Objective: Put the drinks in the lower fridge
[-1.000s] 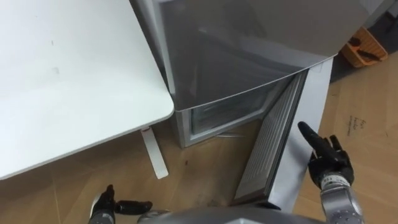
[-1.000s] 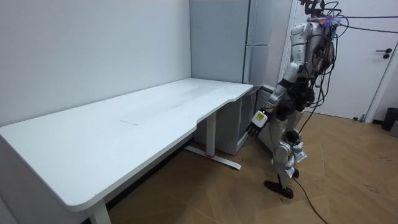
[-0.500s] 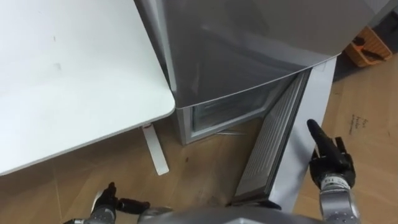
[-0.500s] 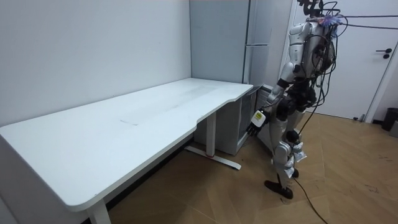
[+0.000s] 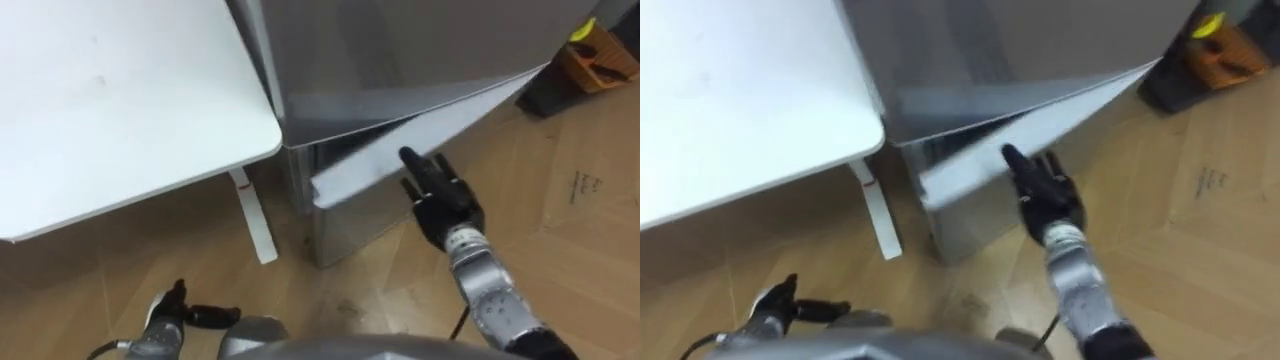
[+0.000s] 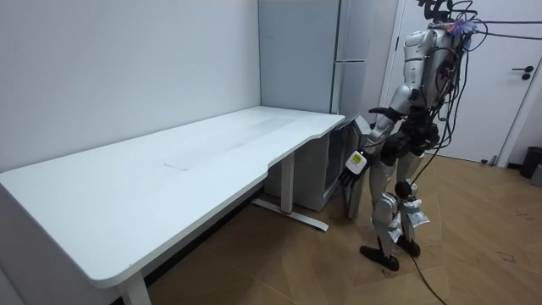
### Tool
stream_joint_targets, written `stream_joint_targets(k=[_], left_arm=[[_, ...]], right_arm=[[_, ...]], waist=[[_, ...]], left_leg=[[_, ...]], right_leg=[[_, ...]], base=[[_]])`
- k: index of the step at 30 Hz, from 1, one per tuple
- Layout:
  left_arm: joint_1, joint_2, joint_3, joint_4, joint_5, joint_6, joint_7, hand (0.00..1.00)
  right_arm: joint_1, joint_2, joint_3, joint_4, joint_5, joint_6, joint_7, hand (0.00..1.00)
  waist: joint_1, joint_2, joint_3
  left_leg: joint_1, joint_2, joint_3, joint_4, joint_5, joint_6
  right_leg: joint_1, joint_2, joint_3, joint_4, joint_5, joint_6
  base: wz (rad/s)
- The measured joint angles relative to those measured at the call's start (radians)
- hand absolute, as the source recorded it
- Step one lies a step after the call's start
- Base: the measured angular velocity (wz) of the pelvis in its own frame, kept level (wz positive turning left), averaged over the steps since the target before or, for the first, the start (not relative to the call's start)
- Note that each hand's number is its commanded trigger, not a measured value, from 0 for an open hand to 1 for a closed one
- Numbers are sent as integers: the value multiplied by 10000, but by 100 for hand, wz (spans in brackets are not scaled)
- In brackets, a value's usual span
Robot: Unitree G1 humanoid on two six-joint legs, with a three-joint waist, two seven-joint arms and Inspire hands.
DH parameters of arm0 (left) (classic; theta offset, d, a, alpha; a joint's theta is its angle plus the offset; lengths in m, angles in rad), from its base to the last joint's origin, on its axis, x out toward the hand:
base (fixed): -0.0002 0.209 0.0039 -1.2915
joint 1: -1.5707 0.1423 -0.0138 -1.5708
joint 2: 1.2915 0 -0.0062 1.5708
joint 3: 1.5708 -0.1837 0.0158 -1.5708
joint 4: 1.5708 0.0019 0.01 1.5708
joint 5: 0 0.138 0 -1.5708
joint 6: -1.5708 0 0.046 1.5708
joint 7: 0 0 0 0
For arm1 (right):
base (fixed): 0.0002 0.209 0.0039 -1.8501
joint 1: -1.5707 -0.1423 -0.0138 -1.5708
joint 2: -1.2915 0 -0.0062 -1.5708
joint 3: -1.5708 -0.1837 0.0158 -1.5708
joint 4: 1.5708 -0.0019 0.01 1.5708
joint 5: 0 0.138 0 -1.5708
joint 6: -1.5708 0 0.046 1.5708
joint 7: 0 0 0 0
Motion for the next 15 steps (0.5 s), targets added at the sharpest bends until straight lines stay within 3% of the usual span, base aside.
stream_joint_targets(k=[3, 8, 15], left_arm=[[9, -101, 1, -11, 3, -49, 41, 0], [-180, -131, -11, -13, 19, 6, -53, 0], [-207, -134, 1, -5, -87, 127, -224, 0]], right_arm=[[2, 360, 314, -18, 19, 839, 557, 0], [-221, 288, 232, -21, 57, 1274, 631, 0], [-294, 272, 224, 0, 44, 1573, 708, 0]], waist=[[16, 64, -21], [-25, 84, 3], [-30, 140, -1]], left_leg=[[61, -18, -212, -59, 89, 20], [-128, -209, -705, -103, 160, 140], [-109, -249, -740, -224, 178, 170]], right_leg=[[167, 31, -117, -263, 145, -22], [86, -73, -311, -353, 235, 76], [155, -34, -391, -478, 327, 127]], base=[[4], [8], [0]])
